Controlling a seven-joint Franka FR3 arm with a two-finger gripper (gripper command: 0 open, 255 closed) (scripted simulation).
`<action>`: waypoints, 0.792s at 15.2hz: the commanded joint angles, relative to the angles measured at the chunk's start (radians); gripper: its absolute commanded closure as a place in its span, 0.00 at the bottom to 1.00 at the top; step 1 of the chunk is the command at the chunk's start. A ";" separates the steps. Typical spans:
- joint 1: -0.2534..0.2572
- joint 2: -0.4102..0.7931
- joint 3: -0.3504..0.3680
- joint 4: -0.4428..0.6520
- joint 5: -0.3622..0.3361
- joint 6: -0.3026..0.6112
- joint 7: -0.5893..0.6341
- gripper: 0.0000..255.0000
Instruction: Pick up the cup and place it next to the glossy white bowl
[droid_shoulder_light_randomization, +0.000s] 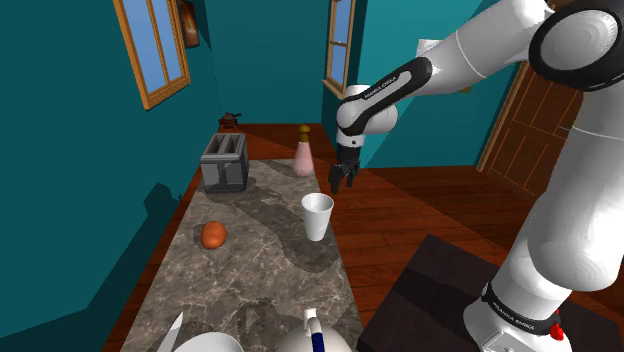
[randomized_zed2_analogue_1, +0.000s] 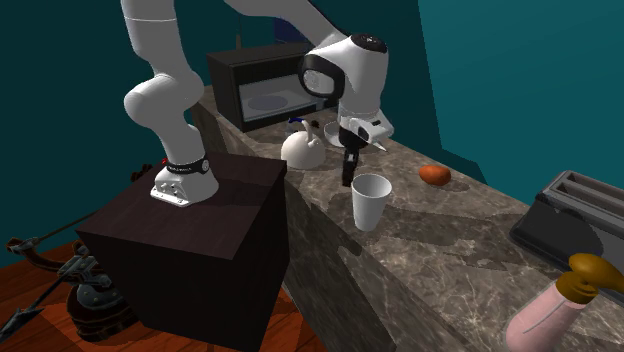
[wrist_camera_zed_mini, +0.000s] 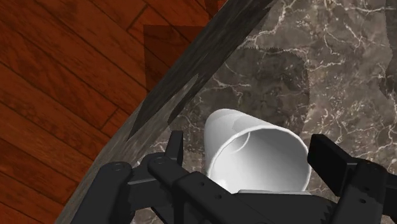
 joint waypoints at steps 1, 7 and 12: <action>-0.003 0.081 0.001 0.063 0.015 0.019 -0.010 0.00; -0.016 0.262 0.010 0.200 0.046 0.063 -0.033 0.00; -0.015 0.305 0.019 0.187 0.062 0.118 -0.044 0.00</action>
